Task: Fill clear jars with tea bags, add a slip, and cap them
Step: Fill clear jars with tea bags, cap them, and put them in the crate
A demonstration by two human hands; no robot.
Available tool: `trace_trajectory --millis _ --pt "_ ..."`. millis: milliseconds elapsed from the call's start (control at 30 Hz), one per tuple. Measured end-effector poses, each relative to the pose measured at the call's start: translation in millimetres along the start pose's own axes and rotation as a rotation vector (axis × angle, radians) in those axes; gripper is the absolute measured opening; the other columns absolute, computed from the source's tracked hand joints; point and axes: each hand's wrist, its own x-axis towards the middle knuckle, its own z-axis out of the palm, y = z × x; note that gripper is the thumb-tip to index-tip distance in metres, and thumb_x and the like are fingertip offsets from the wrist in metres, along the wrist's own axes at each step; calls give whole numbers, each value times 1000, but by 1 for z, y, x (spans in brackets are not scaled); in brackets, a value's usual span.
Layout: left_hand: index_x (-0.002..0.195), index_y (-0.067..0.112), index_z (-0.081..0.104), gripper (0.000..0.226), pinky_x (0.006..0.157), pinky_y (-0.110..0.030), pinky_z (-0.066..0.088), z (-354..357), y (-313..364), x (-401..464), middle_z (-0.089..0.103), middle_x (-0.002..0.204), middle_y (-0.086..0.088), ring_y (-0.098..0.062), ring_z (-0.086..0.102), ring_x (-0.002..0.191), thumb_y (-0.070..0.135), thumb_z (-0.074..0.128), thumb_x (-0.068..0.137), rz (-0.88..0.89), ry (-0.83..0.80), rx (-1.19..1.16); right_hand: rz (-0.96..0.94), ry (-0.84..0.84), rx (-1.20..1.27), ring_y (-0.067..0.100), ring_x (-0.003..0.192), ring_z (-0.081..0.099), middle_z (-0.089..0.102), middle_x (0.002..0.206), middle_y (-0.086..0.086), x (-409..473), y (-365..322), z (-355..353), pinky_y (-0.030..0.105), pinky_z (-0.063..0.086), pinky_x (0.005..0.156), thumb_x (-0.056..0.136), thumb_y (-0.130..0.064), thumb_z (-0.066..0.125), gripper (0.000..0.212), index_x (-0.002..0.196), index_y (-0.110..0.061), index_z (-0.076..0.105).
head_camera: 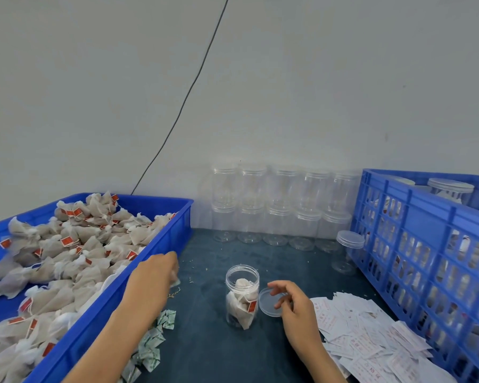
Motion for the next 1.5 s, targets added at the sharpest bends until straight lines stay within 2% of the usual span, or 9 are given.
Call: trace_trajectory --millis 100,200,600,800,933,1067,1200,1300,1500 --pt "81 21 59 14 67 -31 53 -8 29 0 70 71 9 -8 64 68 9 66 85 57 76 -500 -6 36 -26 9 85 59 66 92 -10 3 4 0 18 45 75 79 20 40 55 94 -27 67" --pt "75 26 58 24 62 -22 46 -8 56 4 69 65 14 0 61 65 22 81 74 98 42 -634 3 56 -28 10 84 58 66 91 -8 4 4 -1 25 48 77 78 20 40 55 94 -25 67" --pt "85 28 70 6 66 -21 40 27 85 17 70 85 11 -8 61 84 29 66 89 156 17 -299 7 75 -1 4 81 57 65 92 -7 4 -2 -3 20 46 76 74 23 39 56 94 -22 66" --pt "92 31 74 10 70 -17 34 34 89 24 58 95 13 -5 36 89 37 67 87 240 103 -106 33 85 -23 7 82 58 64 93 -6 4 -1 -4 20 46 76 74 22 39 55 95 -21 65" --pt "92 27 74 9 70 -16 35 41 94 28 60 102 10 -7 40 90 32 66 89 239 84 13 38 86 -64 7 86 58 63 95 -5 4 -2 -5 20 47 78 76 21 40 52 96 -20 65" --pt "89 21 70 7 69 -21 39 39 99 38 68 99 6 -12 57 90 26 68 84 181 -62 62 32 94 -278 15 100 54 60 104 -7 5 -4 -12 22 44 82 79 15 44 47 106 -19 62" --pt "93 18 61 24 70 -27 41 36 102 47 65 103 1 -21 63 95 33 74 79 132 -130 123 140 87 -761 18 116 42 46 130 -5 9 -7 -30 29 36 91 90 -7 46 47 133 -27 42" --pt "83 26 49 34 69 -26 38 42 90 48 58 97 8 -15 58 89 38 79 73 46 -127 -136 251 72 -879 20 125 38 42 138 -5 12 -7 -50 33 32 97 95 -28 54 46 137 -31 34" --pt "99 17 53 19 70 -12 42 73 71 25 61 96 5 -13 59 91 27 67 90 -45 -82 -1113 427 -95 -781 16 119 49 57 124 -10 13 0 -76 37 30 100 80 -46 72 47 120 -32 51"
